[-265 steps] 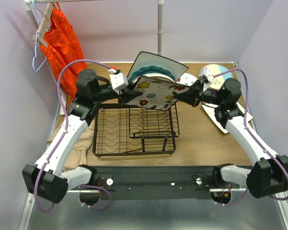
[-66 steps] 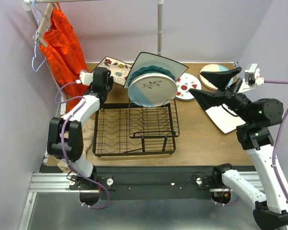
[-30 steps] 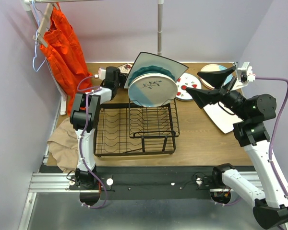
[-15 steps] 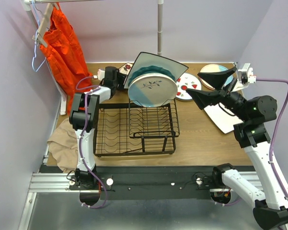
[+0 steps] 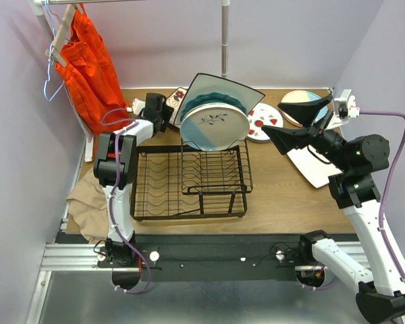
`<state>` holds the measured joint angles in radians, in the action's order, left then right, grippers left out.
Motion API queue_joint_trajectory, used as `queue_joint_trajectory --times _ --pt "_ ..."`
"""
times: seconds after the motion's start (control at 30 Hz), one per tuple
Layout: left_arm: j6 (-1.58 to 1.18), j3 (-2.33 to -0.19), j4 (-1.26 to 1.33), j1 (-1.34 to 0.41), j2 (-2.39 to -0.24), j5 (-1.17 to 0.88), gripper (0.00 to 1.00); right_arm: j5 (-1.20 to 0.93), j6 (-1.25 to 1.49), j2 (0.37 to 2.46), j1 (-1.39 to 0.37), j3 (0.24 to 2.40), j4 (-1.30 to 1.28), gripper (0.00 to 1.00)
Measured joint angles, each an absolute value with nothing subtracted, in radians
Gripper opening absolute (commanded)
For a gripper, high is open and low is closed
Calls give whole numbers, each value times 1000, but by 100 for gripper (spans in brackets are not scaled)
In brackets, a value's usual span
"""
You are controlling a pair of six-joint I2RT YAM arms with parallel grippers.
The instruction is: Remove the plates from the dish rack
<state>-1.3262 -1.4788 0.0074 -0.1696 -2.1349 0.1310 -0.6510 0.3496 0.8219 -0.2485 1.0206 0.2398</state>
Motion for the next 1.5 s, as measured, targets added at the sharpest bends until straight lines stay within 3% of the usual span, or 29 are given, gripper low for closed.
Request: queue_joint_trajectory --times 0.37,0.8,1.17,1.5 --pt "-1243 -1462 -55 -151 -1895 207 71 -651 350 826 -249 1021 233 100" --pt "-934 -1162 -43 -150 -1450 140 62 -689 332 877 -249 1056 97 99" --pt "-569 -973 112 -160 -974 -274 59 -769 327 942 -249 1059 45 98" --pt "-254 -955 125 -179 -894 -672 60 -776 293 961 -249 1059 24 98"
